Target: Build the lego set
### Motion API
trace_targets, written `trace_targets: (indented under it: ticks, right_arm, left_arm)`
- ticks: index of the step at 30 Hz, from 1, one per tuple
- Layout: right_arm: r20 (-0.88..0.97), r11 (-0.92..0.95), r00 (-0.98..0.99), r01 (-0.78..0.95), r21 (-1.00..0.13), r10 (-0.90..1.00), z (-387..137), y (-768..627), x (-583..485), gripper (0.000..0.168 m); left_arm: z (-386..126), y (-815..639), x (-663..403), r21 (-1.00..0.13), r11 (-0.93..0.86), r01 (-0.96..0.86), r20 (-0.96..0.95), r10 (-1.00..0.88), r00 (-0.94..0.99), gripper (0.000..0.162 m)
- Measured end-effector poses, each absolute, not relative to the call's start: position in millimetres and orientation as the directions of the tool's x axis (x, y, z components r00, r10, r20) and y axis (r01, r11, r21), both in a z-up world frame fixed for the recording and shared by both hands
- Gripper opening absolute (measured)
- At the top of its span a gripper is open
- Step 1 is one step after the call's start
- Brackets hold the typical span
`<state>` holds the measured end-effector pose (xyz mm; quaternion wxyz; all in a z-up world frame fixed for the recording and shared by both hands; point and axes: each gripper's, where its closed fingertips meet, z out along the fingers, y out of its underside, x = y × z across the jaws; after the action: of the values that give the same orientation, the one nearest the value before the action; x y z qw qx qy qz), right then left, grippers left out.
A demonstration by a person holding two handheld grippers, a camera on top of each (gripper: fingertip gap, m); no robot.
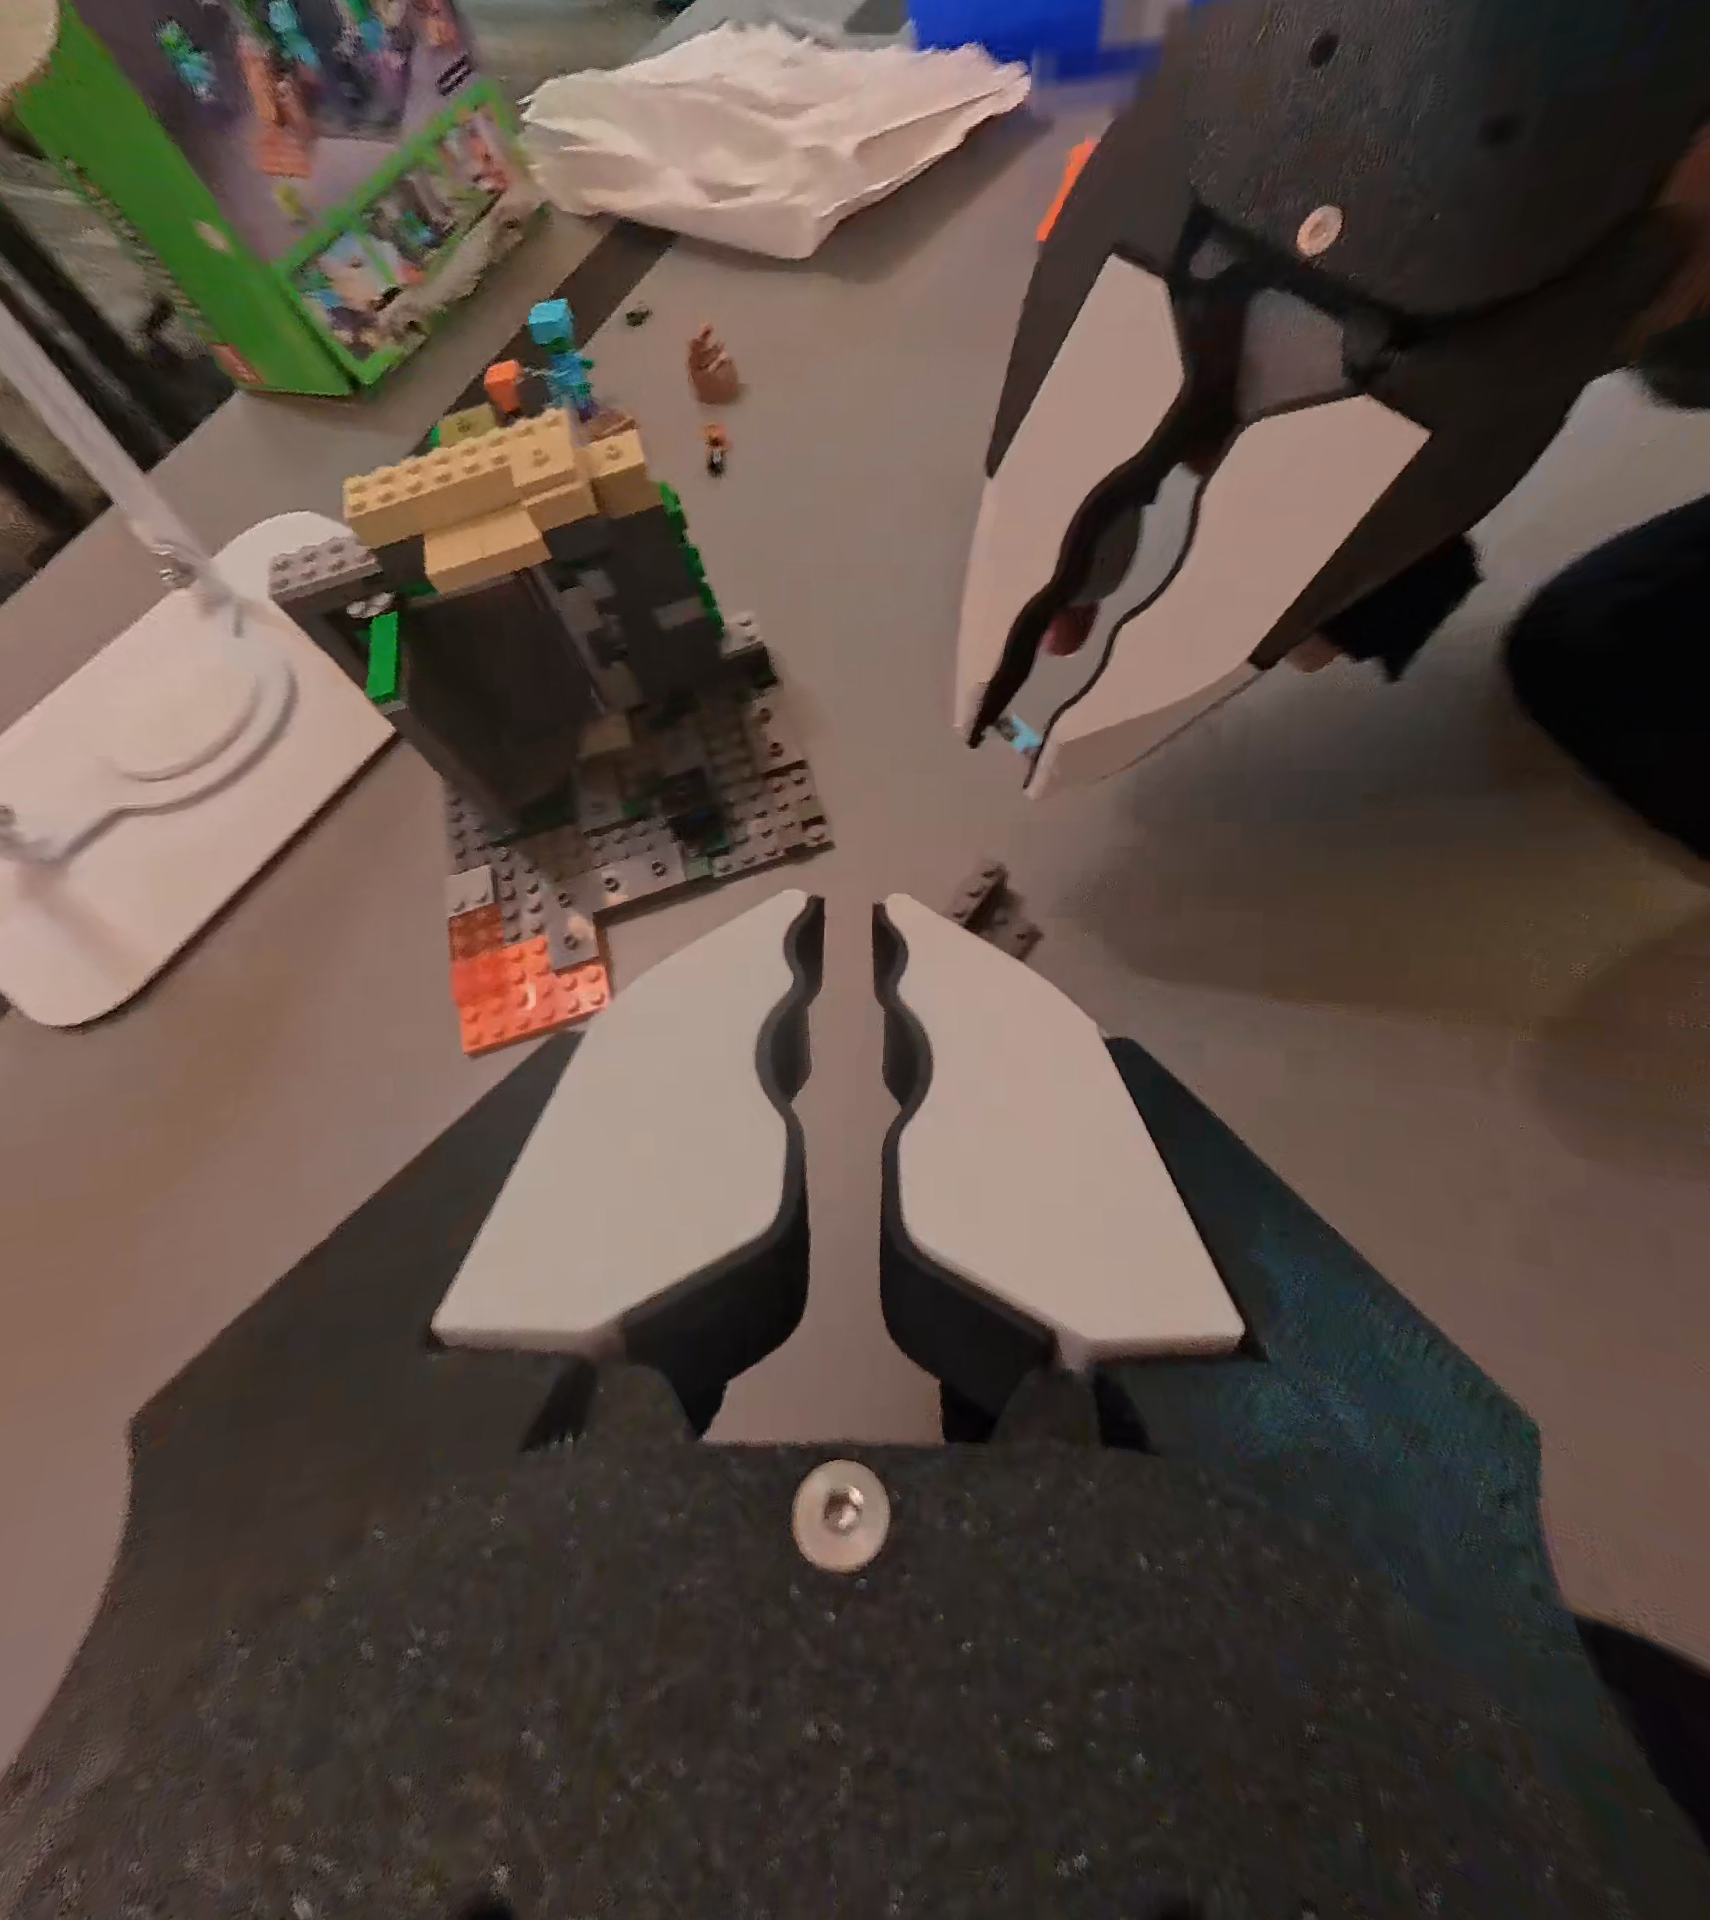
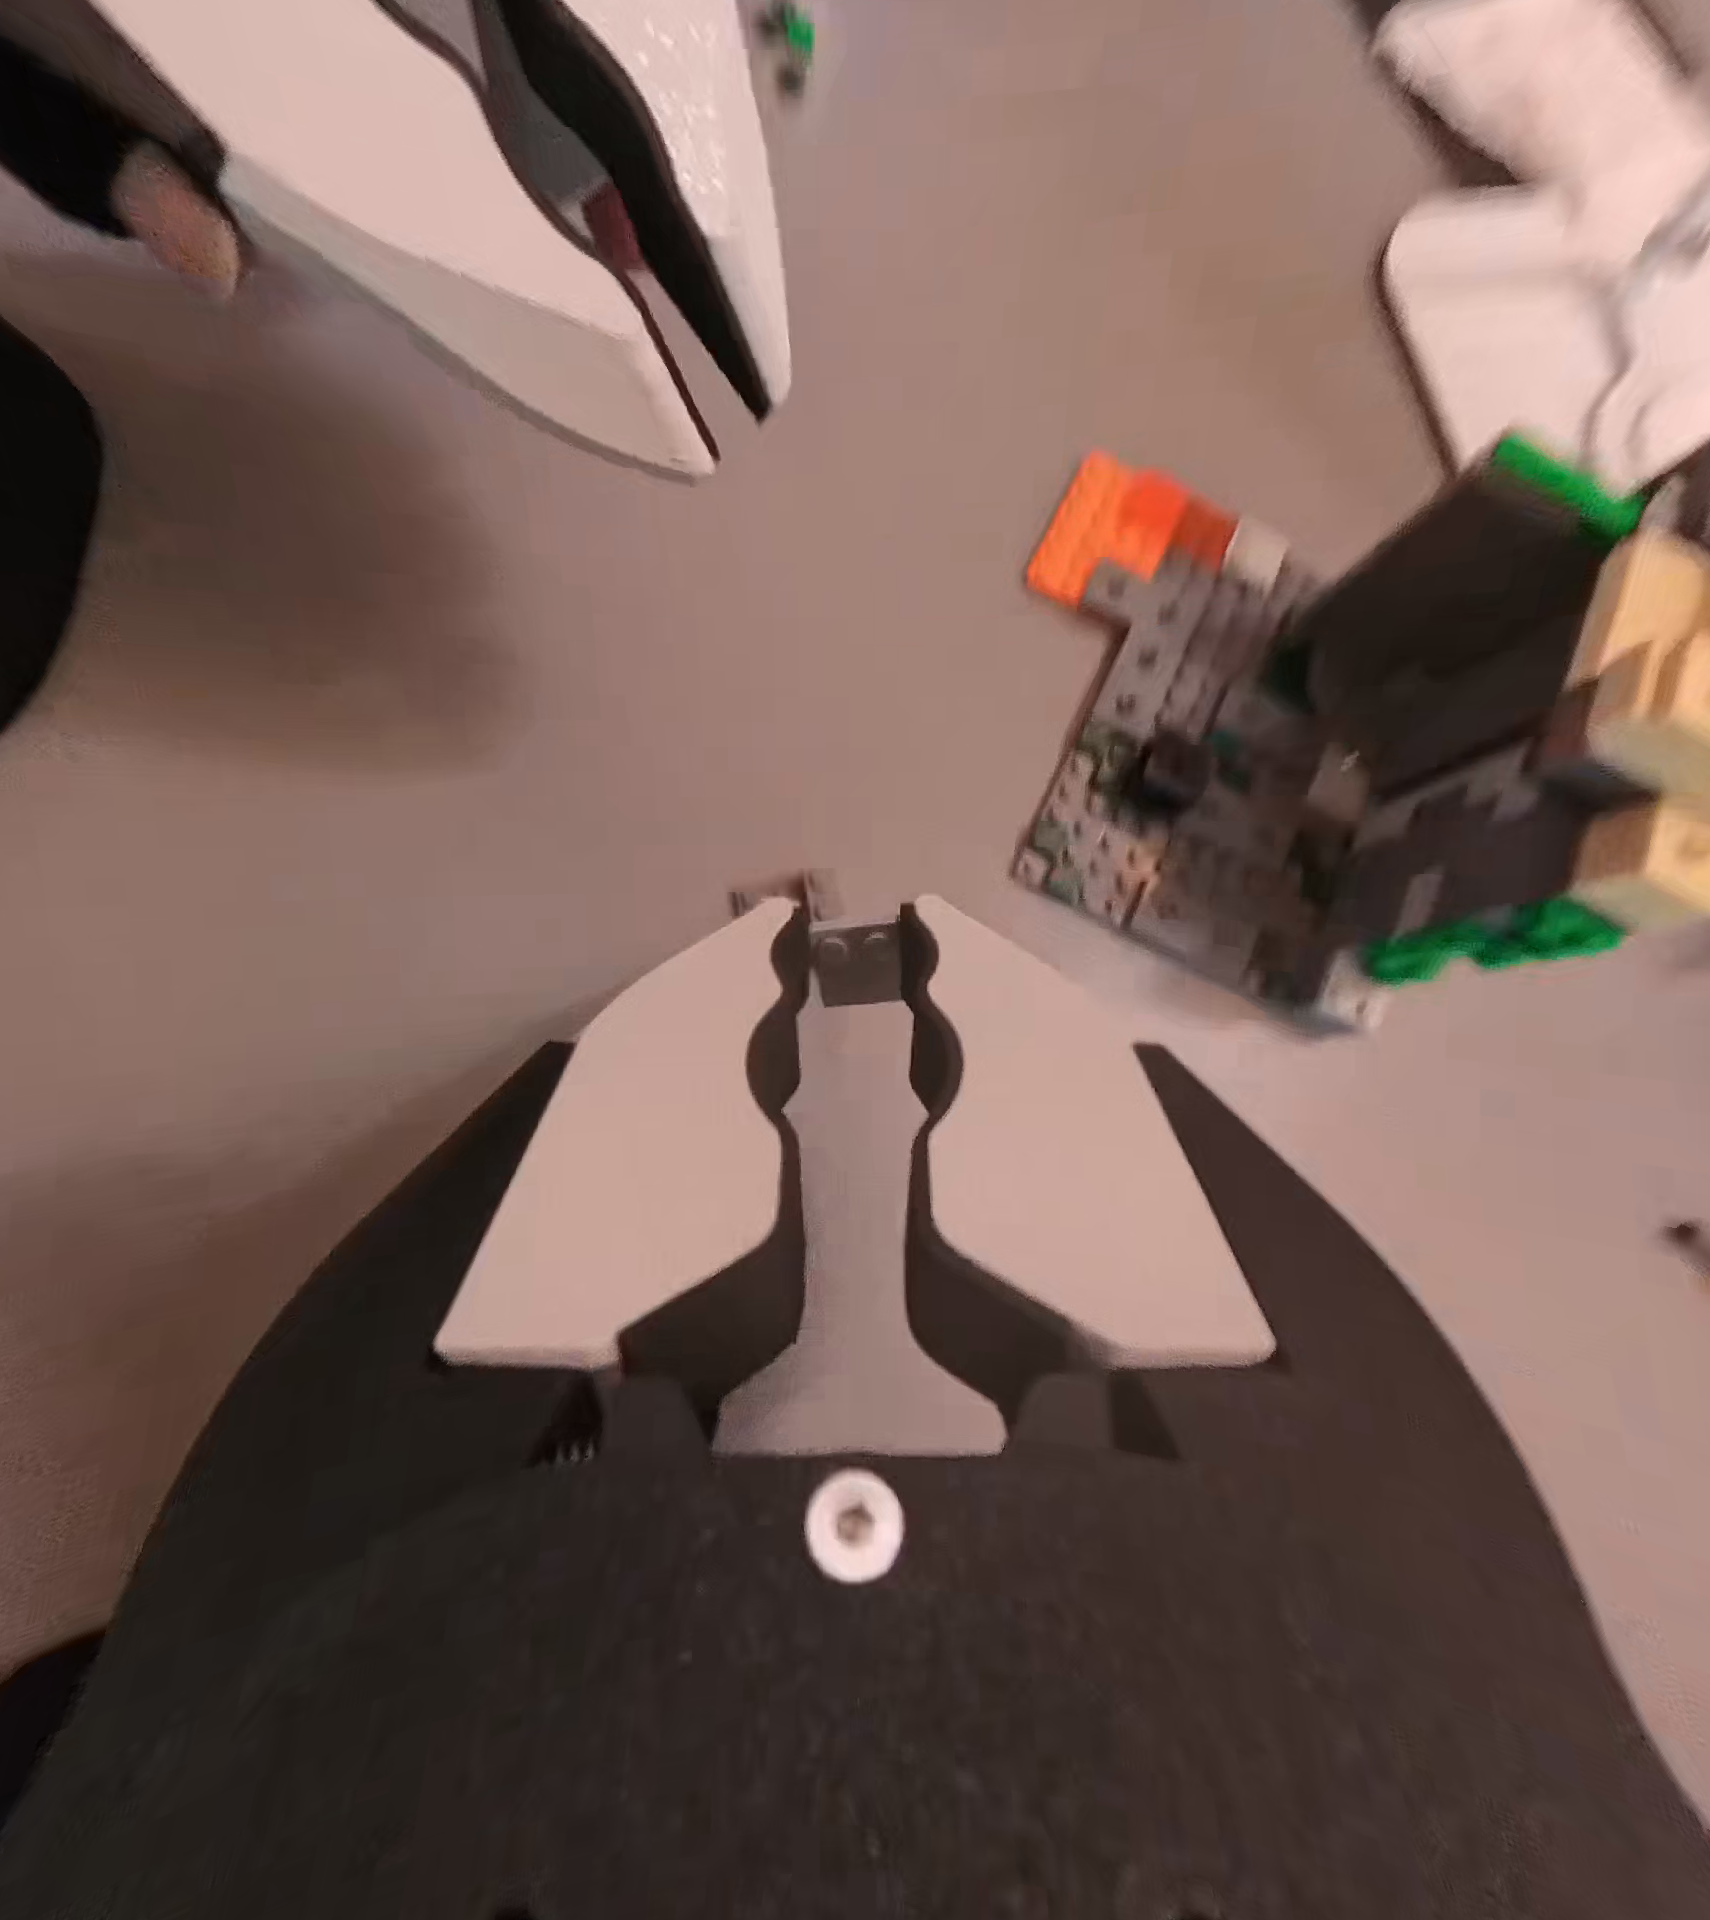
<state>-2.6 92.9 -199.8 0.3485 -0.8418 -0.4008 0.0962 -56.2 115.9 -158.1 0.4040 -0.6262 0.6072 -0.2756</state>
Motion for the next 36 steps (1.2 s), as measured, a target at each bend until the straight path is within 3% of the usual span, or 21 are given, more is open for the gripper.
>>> trace_targets:
  ticks: [4,12,22,36]
  right_arm:
    - [0.046,-0.551,0.678,0.633,-0.545,0.734,-224,86,12,0.016]
    - [0.027,-0.571,0.654,0.679,-0.461,0.756,-250,79,6,0.019]
    - [0.008,-0.534,0.616,0.689,-0.49,0.787,-245,72,9,0.032]
    - [-0.014,-0.543,0.624,0.669,-0.508,0.781,-251,76,13,0.027]
  left_arm:
    - [-181,122,-34,-0.816,0.058,-0.575,-0.195,-0.964,0.178,0.009]
    - [-222,117,-30,-0.767,0.124,-0.629,-0.275,-0.95,0.148,0.009]
    - [-227,113,-29,-0.768,0.15,-0.623,-0.278,-0.954,0.112,0.01]
    - [-236,98,-17,-0.769,0.192,-0.609,-0.224,-0.974,-0.023,0.026]
